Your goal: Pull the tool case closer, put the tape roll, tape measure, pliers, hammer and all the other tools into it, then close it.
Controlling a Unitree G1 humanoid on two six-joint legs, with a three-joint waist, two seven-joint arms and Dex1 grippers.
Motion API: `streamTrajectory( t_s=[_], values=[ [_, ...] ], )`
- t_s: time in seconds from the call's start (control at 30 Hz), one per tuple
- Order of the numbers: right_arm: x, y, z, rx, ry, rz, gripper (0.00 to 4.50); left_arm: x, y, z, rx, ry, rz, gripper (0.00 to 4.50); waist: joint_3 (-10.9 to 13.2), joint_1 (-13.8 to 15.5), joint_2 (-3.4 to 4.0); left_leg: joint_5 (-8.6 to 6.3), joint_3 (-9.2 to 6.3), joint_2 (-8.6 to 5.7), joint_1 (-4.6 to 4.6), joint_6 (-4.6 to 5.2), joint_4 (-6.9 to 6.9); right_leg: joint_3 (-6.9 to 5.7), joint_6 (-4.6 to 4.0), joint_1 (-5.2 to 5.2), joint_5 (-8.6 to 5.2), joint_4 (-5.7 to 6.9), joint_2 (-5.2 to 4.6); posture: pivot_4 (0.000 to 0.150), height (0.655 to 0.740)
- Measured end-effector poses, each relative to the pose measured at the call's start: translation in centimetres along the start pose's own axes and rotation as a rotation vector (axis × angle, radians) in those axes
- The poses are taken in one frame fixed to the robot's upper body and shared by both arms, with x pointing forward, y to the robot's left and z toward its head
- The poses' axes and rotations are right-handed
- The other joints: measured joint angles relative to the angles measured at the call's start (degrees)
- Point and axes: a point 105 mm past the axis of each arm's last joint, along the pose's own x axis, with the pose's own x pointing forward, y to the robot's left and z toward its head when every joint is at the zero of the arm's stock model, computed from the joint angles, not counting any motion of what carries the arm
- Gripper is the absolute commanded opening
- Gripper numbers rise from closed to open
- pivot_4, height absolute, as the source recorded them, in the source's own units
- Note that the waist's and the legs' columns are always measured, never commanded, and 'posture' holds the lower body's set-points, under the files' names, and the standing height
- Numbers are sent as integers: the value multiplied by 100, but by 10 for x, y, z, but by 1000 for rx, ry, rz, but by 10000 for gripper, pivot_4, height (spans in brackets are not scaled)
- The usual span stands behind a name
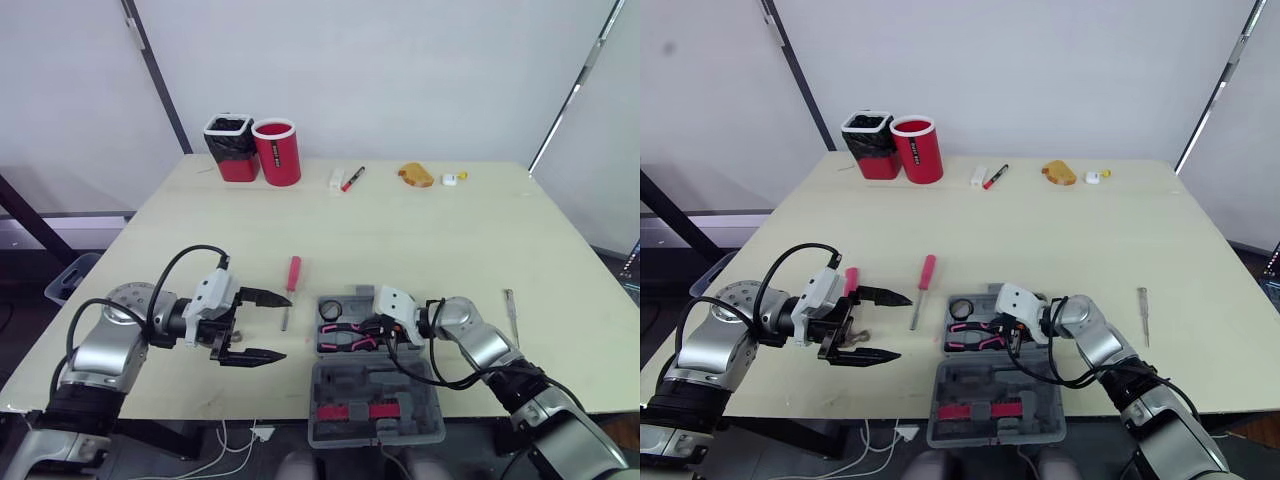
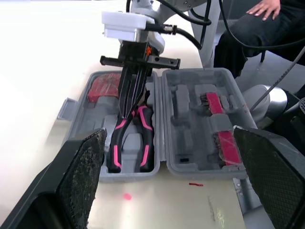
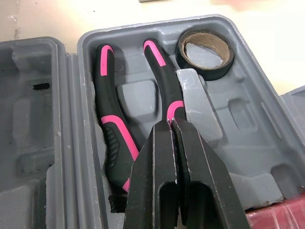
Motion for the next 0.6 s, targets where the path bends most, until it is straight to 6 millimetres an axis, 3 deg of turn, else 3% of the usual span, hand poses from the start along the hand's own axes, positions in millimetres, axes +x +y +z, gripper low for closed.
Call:
streamTrajectory(
  t_s=[0.2,0.4,0.6],
  values=[
    [1,3,-1,2,-27,-27,451,5,-1,-7,-55,-32,39,45000,-29,-7,11,0,6,16,12,0,-33,9,0,3,0,-20,-4,1500,7400],
    [-6,3,7,-20,-105,-146,451,-5,-3,-10,-94,-52,135,45000,30,3,24,2,21,16,-25,-1,-47,22,-1,-44,1,-18,-9,1500,7400],
    [-36,-8,14,40,-185,-288,451,-20,3,-7,-104,-74,270,45000,58,12,45,4,9,-16,-188,-2,-46,14,-6,-184,33,-21,1,1500,7400]
  ],
)
